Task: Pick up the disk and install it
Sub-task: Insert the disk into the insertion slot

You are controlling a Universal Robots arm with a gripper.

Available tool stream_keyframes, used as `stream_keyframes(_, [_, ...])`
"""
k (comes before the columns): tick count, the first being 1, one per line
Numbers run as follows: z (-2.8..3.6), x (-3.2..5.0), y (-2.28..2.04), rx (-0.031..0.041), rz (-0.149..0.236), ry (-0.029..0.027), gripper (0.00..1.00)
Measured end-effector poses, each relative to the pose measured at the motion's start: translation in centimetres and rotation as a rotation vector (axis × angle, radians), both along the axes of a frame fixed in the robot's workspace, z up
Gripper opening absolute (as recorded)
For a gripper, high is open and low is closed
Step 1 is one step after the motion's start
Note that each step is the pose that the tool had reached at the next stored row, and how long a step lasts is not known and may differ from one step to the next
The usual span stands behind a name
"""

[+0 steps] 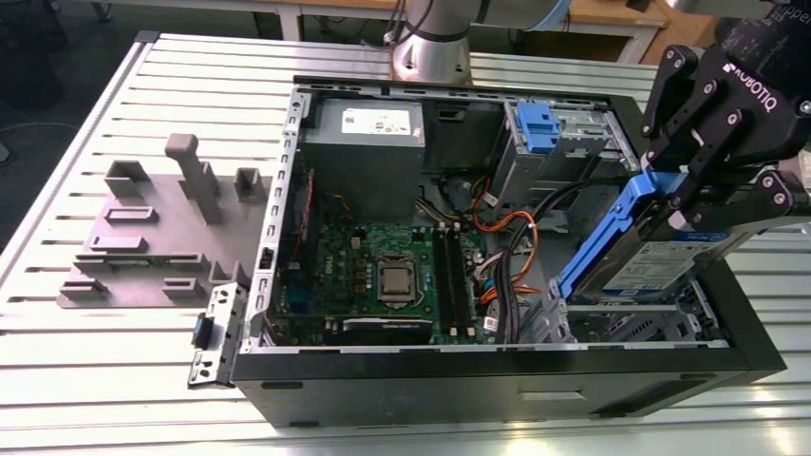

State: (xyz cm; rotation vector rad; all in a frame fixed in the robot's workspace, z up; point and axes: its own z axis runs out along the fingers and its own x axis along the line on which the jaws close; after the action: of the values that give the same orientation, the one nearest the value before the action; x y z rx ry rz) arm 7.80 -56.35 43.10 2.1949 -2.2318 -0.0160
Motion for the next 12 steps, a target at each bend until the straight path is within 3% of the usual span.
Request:
stream_keyframes(10, [-0.13, 0.01, 0.00, 0.0003, 0.000, -0.0008, 0.37])
stream_keyframes(11, [-0.31, 0.01, 0.00, 0.0004, 0.000, -0.0009, 0.44])
stream_keyframes(12, [-0.49, 0.01, 0.00, 0.0003, 0.000, -0.0008, 0.44])
